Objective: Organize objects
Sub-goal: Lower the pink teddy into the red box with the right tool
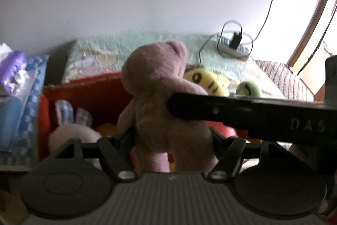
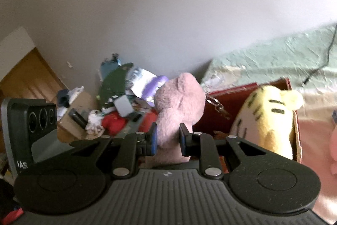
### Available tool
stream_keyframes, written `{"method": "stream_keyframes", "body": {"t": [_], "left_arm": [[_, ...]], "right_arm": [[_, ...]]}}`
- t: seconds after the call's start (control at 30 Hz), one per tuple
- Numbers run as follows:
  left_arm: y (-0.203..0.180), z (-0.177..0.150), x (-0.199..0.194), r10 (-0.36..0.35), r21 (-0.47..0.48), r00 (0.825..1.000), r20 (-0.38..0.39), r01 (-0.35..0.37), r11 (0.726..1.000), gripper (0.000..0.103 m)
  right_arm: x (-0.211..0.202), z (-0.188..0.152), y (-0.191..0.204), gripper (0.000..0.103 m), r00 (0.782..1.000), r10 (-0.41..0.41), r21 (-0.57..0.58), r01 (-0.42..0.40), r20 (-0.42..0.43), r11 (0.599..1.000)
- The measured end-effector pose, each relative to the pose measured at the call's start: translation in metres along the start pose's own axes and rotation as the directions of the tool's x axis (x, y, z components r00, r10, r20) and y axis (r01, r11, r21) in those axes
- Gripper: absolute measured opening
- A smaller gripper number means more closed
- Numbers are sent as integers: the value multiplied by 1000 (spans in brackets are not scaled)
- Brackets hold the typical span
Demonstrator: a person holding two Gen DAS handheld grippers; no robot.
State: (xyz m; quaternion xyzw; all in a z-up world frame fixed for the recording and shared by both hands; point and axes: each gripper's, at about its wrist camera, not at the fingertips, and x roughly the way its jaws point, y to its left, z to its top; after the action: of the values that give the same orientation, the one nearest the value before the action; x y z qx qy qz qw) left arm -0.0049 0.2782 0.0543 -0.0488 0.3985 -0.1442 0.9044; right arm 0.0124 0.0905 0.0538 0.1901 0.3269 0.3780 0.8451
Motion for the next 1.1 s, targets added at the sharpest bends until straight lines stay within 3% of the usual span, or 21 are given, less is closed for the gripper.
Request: {"method": "stream_keyframes", "body": {"t": [0.3, 0.47, 0.77, 1.1], "left_arm": [[11, -5, 35, -25, 4, 997, -78, 25, 1000, 70], [18, -6, 46, -11, -7, 993, -120, 10, 1000, 71], [18, -5, 69, 3, -21, 977, -214, -8, 1000, 74], [12, -6, 80, 51, 31, 970, -240, -45, 999, 77]], "right_arm": [[19, -9, -14, 22, 995, -84, 27, 85, -58, 996], [33, -11, -20, 22, 981, -173, -3, 173, -92, 985], [36, -13, -31, 19, 974, -208, -22, 207, -91, 978], [38, -16, -29, 19, 971, -221, -48, 218, -93, 975]]}}
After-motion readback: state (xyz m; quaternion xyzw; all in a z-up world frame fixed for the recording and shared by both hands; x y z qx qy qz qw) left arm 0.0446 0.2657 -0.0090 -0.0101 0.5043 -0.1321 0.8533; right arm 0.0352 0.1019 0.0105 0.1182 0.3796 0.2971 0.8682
